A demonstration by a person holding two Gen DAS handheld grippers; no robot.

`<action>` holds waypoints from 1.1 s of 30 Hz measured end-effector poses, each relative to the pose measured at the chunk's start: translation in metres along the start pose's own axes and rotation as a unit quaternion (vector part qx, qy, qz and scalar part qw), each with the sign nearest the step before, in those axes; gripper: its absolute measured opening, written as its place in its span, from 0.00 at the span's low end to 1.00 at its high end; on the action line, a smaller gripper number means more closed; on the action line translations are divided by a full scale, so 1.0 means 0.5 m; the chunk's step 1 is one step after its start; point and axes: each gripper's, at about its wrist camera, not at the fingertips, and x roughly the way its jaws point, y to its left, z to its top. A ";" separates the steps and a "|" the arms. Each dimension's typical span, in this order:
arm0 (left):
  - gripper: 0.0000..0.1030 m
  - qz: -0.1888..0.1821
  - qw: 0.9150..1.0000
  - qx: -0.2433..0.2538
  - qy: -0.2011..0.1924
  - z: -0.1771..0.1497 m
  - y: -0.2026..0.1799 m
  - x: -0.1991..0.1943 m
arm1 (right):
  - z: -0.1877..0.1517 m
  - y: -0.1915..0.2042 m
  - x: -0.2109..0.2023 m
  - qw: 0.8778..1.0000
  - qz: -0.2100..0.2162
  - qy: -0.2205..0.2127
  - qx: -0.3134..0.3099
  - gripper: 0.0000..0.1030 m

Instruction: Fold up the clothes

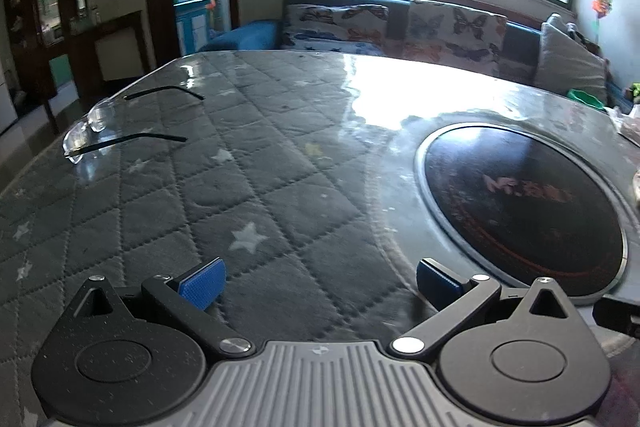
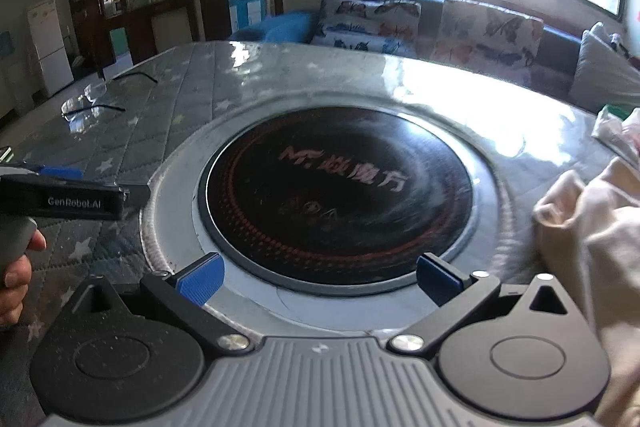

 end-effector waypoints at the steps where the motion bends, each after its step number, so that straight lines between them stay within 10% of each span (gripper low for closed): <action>1: 1.00 -0.003 1.000 0.001 -0.001 0.000 -0.004 -0.005 | -0.001 -0.002 -0.008 1.000 -0.002 -0.002 -0.002 1.00; 16: 1.00 -0.095 0.994 0.061 -0.007 0.003 -0.117 -0.093 | -0.019 -0.088 -0.191 0.996 -0.041 -0.077 0.029 1.00; 33: 1.00 -0.179 0.975 0.129 0.016 -0.004 -0.245 -0.156 | -0.099 -0.152 -0.345 0.993 -0.079 -0.061 0.054 1.00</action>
